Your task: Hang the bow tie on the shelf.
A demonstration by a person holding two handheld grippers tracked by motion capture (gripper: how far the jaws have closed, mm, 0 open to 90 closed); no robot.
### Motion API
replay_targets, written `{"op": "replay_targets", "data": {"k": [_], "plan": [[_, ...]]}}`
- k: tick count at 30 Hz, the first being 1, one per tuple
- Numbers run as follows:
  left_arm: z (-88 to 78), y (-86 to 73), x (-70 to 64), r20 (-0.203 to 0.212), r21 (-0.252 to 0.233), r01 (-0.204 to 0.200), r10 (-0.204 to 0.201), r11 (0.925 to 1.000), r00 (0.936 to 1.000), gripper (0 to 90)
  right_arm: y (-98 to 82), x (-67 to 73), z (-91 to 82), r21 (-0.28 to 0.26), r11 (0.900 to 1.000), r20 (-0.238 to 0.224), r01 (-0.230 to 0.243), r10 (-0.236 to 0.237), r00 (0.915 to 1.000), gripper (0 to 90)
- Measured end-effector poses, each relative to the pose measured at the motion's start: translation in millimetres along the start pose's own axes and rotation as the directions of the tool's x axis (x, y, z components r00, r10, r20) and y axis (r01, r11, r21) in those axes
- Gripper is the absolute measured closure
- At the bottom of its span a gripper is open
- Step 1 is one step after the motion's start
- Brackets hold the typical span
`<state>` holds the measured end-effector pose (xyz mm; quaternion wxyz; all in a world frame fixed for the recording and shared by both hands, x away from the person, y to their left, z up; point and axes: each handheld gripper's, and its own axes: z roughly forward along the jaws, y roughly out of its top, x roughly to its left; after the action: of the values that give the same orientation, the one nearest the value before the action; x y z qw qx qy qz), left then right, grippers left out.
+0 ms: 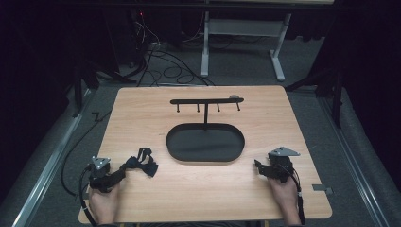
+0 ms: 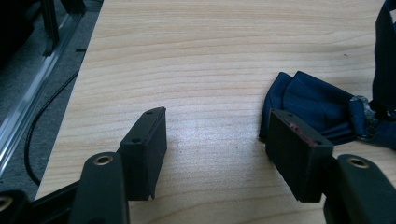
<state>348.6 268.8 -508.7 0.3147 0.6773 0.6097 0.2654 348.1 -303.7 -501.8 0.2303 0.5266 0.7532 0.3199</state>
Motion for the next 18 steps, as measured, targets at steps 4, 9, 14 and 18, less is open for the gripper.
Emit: {"op": "replay_targets", "data": {"k": [4, 9, 14, 18], "plan": [[0.0, 0.0, -0.1, 0.000, 0.000, 0.000, 0.000, 1.0000, 1.0000, 38.5, 0.0, 0.0, 0.0, 0.000, 1.000, 0.000, 0.000, 0.000, 1.0000, 35.3], [0.0, 0.0, -0.2, 0.001, 0.000, 0.000, 0.000, 1.0000, 1.0000, 38.1, 0.0, 0.0, 0.0, 0.000, 1.000, 0.000, 0.000, 0.000, 1.0000, 35.3], [-0.2, -0.1, -0.5, -0.001, 0.001, -0.001, 0.001, 1.0000, 1.0000, 38.1, 0.0, 0.0, 0.0, 0.000, 1.000, 0.000, -0.001, 0.001, 1.0000, 35.3], [-0.2, -0.1, -0.5, -0.001, 0.001, -0.001, 0.001, 1.0000, 1.0000, 38.1, 0.0, 0.0, 0.0, 0.000, 1.000, 0.000, 0.000, 0.000, 1.0000, 35.3]]}}
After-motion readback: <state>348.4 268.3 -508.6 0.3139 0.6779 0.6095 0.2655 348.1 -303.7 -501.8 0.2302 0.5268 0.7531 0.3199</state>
